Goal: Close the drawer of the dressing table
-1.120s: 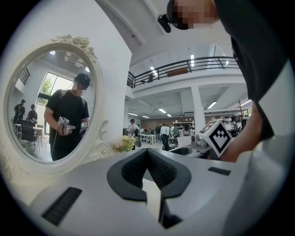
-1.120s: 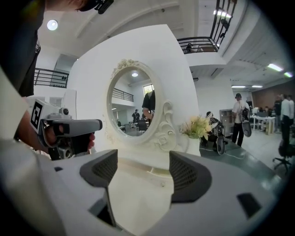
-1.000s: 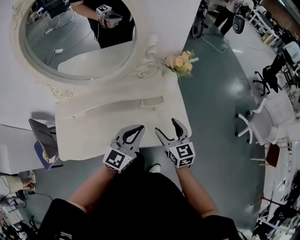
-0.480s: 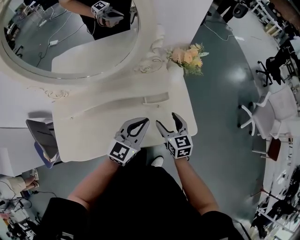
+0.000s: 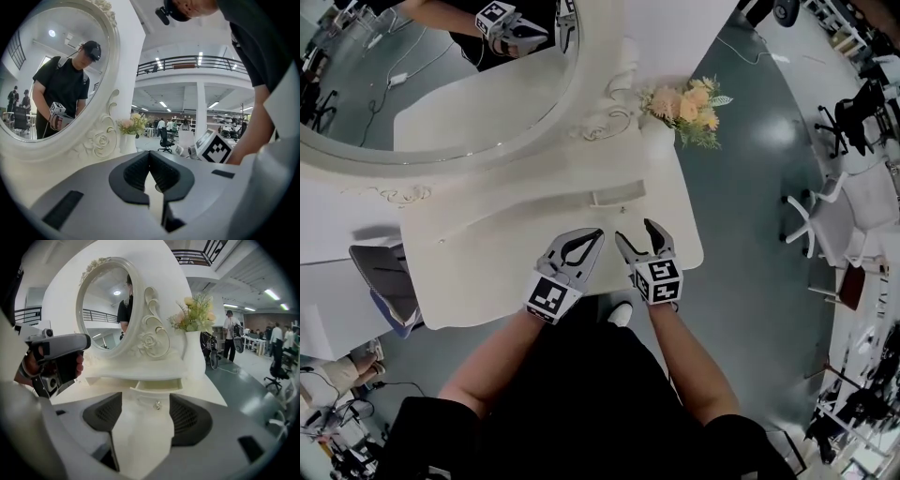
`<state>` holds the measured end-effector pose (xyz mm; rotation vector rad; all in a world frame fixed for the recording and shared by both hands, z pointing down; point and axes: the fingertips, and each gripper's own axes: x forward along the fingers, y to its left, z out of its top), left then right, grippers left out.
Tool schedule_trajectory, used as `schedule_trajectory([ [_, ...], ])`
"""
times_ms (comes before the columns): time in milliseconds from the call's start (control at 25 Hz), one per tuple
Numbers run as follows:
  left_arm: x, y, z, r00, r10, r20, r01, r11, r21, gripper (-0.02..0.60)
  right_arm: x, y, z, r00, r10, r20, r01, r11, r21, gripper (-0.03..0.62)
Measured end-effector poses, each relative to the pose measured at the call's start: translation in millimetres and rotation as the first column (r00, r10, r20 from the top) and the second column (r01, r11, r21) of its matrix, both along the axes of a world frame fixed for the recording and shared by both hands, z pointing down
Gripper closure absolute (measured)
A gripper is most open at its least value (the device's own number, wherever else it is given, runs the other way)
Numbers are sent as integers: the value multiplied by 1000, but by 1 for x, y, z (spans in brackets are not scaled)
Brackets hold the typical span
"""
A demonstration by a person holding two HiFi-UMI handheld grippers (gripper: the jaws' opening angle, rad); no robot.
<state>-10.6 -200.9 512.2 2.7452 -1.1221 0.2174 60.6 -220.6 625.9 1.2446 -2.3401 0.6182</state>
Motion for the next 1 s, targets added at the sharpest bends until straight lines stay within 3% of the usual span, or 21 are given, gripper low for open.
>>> schedule_trajectory([
  [1000,4,-38,51,998,65,22,-64,996,-58,588,-9,-37,76,994,49,-96,-61,990,-129,355],
])
